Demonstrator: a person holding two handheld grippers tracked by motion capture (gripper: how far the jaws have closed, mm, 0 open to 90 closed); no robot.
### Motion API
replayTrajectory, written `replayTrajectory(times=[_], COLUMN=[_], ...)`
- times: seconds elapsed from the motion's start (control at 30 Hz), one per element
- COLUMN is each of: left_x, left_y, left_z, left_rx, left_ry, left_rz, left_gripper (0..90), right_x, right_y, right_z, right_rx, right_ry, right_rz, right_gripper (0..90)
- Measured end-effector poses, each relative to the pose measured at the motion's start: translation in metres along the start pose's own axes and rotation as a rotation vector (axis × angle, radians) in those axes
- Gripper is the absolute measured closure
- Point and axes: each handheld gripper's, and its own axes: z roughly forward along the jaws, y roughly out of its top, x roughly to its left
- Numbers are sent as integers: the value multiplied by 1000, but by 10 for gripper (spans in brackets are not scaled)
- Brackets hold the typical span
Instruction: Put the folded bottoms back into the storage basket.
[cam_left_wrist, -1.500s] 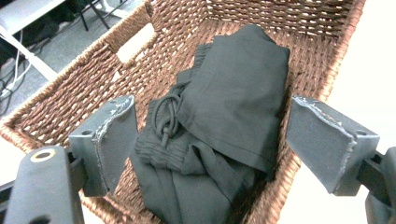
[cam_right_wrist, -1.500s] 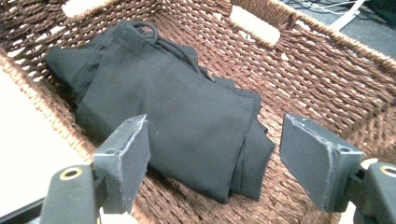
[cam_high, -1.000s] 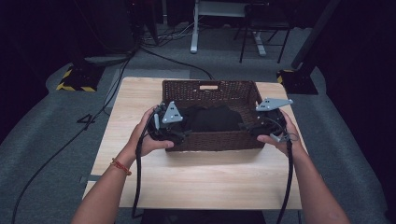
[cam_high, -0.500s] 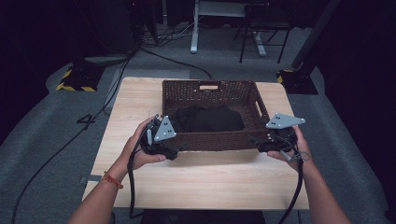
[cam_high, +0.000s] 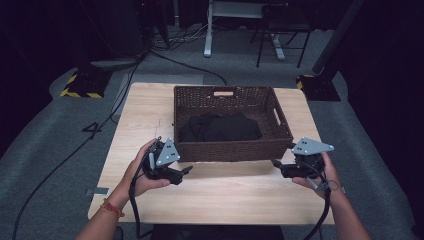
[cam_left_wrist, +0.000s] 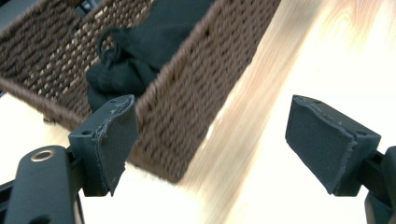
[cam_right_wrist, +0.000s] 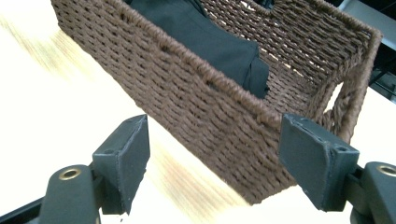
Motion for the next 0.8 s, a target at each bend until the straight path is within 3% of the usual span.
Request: replayTrajectory(times=[0.1,0.37,0.8], left_x=[0,3,6], left_y=[-11,-36,-80], left_z=[0,0,8], left_rx=[11,62,114], left_ry=[-1,32,66], left_rz=[-28,-42,-89], left_gripper=[176,192,187], right_x=[2,5,4], right_y=[-7,-28,-77], right_z=[-2,-6,3], right_rx=[-1,14,83], right_ry=[-8,-31,-47], right_rz=[7,15,84], right_gripper=[258,261,250])
